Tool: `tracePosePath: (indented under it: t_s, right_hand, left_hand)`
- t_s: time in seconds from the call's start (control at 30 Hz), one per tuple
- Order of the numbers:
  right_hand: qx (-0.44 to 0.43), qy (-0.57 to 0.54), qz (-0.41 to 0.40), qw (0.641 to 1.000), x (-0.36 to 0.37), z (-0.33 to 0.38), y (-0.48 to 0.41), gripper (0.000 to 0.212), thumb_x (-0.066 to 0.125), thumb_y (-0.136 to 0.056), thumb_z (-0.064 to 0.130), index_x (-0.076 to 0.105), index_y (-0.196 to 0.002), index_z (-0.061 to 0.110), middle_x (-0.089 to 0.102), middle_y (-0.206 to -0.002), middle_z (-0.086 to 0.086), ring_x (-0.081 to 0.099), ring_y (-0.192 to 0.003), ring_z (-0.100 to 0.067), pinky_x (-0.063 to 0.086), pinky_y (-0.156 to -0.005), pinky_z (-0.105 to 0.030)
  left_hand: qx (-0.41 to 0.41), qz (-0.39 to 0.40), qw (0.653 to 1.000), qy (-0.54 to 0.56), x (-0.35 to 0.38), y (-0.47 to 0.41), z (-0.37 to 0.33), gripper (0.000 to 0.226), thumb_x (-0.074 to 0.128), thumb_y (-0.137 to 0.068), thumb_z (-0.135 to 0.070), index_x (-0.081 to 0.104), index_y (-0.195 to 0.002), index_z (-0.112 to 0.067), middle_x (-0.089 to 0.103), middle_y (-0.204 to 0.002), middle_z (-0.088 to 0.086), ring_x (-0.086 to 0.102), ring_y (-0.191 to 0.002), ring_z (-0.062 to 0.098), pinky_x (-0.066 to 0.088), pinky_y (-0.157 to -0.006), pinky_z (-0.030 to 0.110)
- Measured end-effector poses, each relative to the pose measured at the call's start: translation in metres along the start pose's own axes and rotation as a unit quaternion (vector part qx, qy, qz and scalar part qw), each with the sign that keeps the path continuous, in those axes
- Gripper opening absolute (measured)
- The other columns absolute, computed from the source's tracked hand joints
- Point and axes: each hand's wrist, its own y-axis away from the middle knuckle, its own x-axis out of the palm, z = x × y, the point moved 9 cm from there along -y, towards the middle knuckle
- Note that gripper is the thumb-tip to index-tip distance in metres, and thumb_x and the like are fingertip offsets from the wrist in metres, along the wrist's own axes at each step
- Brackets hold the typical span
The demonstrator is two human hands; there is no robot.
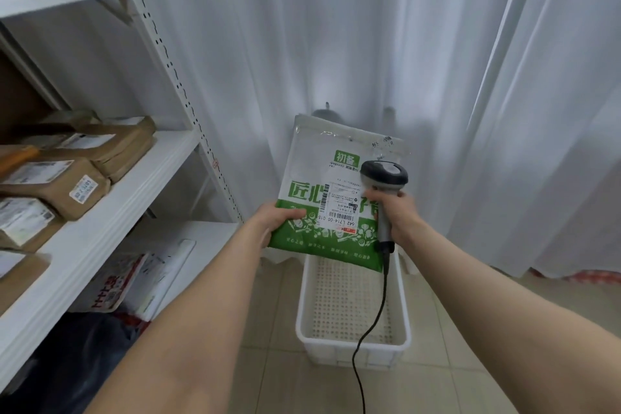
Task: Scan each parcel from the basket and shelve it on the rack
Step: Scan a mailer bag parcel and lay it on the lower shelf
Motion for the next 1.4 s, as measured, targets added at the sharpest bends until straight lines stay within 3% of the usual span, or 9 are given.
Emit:
tracePosePath:
  t_s: [0.17, 0.3, 0.43, 0.57, 0.73, 0.9, 1.07, 1.2, 1.4]
  right_hand:
    - [-0.006, 0.021, -0.010, 1.000, 0.005, 0.006, 0.006, 0.022, 0.069, -0.082, -0.002, 0.056, -0.096, 0.008, 0.072, -0.075, -0.011, 0.071, -0.058, -0.021, 0.055, -0.051, -0.031]
    - [-0.010, 0.009, -0.025, 1.000, 0.006, 0.005, 0.010, 0.016, 0.065, -0.085, -0.001, 0.055, -0.089, 0.010, 0.069, -0.075, -0.009, 0.068, -0.051, -0.017, 0.051, -0.042, -0.025]
    - [0.017, 0.049, 0.019, 0.998, 0.013, -0.006, 0.015, 0.009, 0.062, -0.088, 0.000, 0.057, -0.092, 0.006, 0.067, -0.083, -0.010, 0.059, -0.057, -0.016, 0.051, -0.048, -0.024]
    - [0.026, 0.080, 0.061, 0.995, 0.022, -0.015, 0.021, 0.004, 0.058, -0.089, 0.001, 0.057, -0.092, 0.001, 0.062, -0.067, -0.009, 0.050, -0.046, -0.013, 0.044, -0.042, -0.022]
    - [0.033, 0.114, 0.075, 0.990, 0.026, -0.020, 0.029, 0.009, 0.062, -0.090, 0.008, 0.060, -0.096, 0.001, 0.064, -0.070, -0.011, 0.049, -0.044, -0.013, 0.043, -0.043, -0.023]
    - [0.021, 0.138, 0.102, 0.985, 0.031, -0.018, 0.035, 0.019, 0.063, -0.090, 0.011, 0.060, -0.105, -0.001, 0.065, -0.072, -0.012, 0.049, -0.047, -0.013, 0.043, -0.043, -0.023]
    - [0.032, 0.157, 0.125, 0.979, 0.037, -0.022, 0.038, 0.023, 0.060, -0.092, 0.012, 0.059, -0.111, -0.001, 0.066, -0.075, -0.014, 0.048, -0.047, -0.013, 0.044, -0.042, -0.022]
    - [0.039, 0.164, 0.150, 0.974, 0.048, -0.027, 0.040, 0.017, 0.060, -0.092, 0.011, 0.061, -0.105, 0.000, 0.066, -0.070, -0.012, 0.049, -0.045, -0.012, 0.044, -0.042, -0.021]
    - [0.024, 0.142, 0.132, 0.981, 0.060, -0.025, 0.039, 0.008, 0.062, -0.090, 0.010, 0.060, -0.094, 0.003, 0.064, -0.063, -0.010, 0.047, -0.040, -0.011, 0.041, -0.040, -0.020]
  left_hand:
    - [-0.030, 0.011, 0.999, -0.016, 0.001, 0.008, 0.011, 0.037, 0.076, -0.078, -0.008, 0.062, -0.112, -0.007, 0.070, -0.108, 0.014, 0.068, -0.094, 0.029, 0.056, -0.076, 0.039]
    - [0.016, -0.080, 0.994, 0.069, -0.010, 0.003, 0.008, 0.027, 0.072, -0.081, -0.002, 0.063, -0.106, -0.004, 0.069, -0.109, 0.016, 0.067, -0.088, 0.028, 0.054, -0.065, 0.035]
    - [0.047, -0.175, 0.980, 0.087, -0.025, 0.000, 0.008, 0.021, 0.072, -0.082, -0.003, 0.064, -0.102, -0.006, 0.068, -0.105, 0.014, 0.066, -0.093, 0.028, 0.057, -0.081, 0.042]
    - [0.057, -0.208, 0.973, 0.087, -0.030, 0.000, 0.006, 0.017, 0.070, -0.084, -0.003, 0.064, -0.099, -0.008, 0.064, -0.093, 0.008, 0.061, -0.081, 0.024, 0.053, -0.070, 0.032]
    - [0.062, -0.235, 0.967, 0.080, -0.040, 0.000, 0.004, 0.019, 0.061, -0.089, 0.001, 0.058, -0.077, -0.014, 0.060, -0.080, 0.004, 0.056, -0.064, 0.016, 0.045, -0.052, 0.023]
    - [0.060, -0.266, 0.958, 0.085, -0.052, 0.003, 0.004, 0.023, 0.056, -0.091, 0.000, 0.056, -0.074, -0.016, 0.059, -0.078, 0.003, 0.055, -0.062, 0.015, 0.049, -0.059, 0.026]
    - [0.057, -0.293, 0.950, 0.091, -0.064, 0.007, 0.006, 0.028, 0.054, -0.091, 0.002, 0.053, -0.070, -0.017, 0.055, -0.074, 0.001, 0.052, -0.059, 0.014, 0.047, -0.051, 0.024]
    - [0.052, -0.301, 0.948, 0.090, -0.068, 0.008, 0.008, 0.029, 0.055, -0.089, 0.002, 0.051, -0.068, -0.017, 0.056, -0.076, 0.002, 0.052, -0.061, 0.015, 0.049, -0.063, 0.027]
    - [0.049, -0.300, 0.948, 0.097, -0.071, 0.009, 0.009, 0.025, 0.056, -0.090, 0.001, 0.053, -0.072, -0.016, 0.057, -0.077, 0.001, 0.056, -0.065, 0.017, 0.050, -0.064, 0.027]
